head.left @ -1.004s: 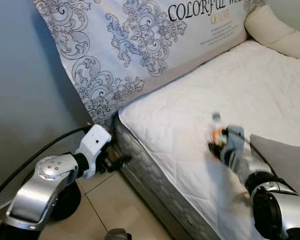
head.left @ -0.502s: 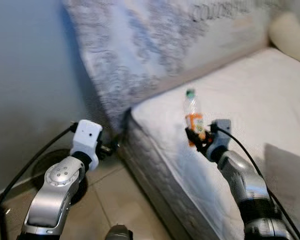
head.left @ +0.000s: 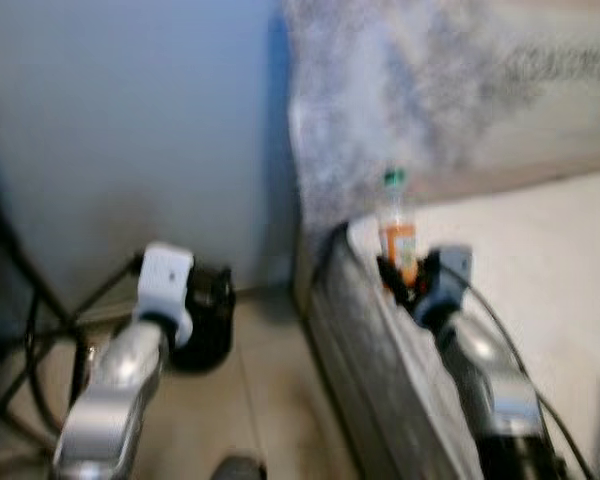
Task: Clean up the room
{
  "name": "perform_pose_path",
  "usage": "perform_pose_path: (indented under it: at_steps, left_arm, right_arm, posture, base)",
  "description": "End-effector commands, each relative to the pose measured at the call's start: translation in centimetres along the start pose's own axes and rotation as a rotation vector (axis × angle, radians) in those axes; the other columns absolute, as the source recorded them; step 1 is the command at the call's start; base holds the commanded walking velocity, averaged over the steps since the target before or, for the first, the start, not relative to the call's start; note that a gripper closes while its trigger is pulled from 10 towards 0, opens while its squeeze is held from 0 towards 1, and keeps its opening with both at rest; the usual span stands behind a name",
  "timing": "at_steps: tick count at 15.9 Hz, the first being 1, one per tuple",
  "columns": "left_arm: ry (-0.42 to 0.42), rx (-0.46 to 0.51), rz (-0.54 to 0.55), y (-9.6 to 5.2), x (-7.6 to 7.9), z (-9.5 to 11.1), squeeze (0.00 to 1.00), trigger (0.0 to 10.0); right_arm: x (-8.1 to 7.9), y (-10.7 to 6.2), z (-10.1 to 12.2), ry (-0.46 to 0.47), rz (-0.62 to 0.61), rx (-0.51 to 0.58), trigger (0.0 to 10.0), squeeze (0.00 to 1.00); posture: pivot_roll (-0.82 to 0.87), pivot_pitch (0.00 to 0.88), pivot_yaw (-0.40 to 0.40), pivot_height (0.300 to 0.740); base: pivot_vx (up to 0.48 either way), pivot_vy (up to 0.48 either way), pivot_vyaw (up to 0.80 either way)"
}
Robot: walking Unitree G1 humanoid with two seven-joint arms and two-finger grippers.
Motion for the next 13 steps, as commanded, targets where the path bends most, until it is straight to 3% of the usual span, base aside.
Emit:
perform_pose_path:
  at_steps: [1, 3, 7, 11, 13]
  left_arm:
    - [0.027, 0.013, 0.001, 0.2, 0.2, 0.4, 0.00, 10.0]
    - [0.051, 0.013, 0.005, 0.3, 0.2, 0.4, 0.00, 10.0]
    - [0.046, 0.027, 0.010, 0.3, 0.2, 0.7, 0.00, 10.0]
    - [0.005, 0.060, 0.007, 0.5, 0.0, 1.1, 0.00, 10.0]
    - [-0.013, 0.069, 0.003, 0.7, -0.2, 1.3, 0.00, 10.0]
  right_arm:
    - [0.0, -0.1, 0.7, 0.005, -0.001, 0.011, 10.0, 0.00]
    - [-0.2, -0.1, 0.6, 0.003, 0.002, 0.006, 10.0, 0.00]
    - [0.7, -0.2, 0.5, 0.119, -0.062, 0.007, 10.0, 0.00]
    - [1.1, -0.3, -0.1, 0.117, -0.106, -0.002, 10.0, 0.00]
    - [1.5, -0.6, -0.5, 0.068, -0.144, -0.010, 10.0, 0.00]
  posture:
    - [0.15, 0.000, -0.043, 0.740]
    - [0.15, 0.000, -0.043, 0.740]
    - [0.15, 0.000, -0.040, 0.740]
    - [0.12, 0.000, 0.017, 0.740]
    - [0.12, 0.000, 0.028, 0.740]
  base:
    - [0.000, 0.000, 0.80]
    - [0.000, 0.000, 0.80]
    - [0.000, 0.000, 0.80]
    - [0.000, 0.000, 0.79]
    - [0.000, 0.000, 0.23]
Point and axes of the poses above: a point about 5 cm out from each wrist's last joint towards the gripper, its own y axis pointing out of the wrist towards the gripper, its own z axis along the axis of the wrist's last joint, x = y × z, the point moved 6 cm from there along y, pointing out of the wrist towards the gripper, and after that the axes turned 14 degrees about y, right-handed, at the moved point
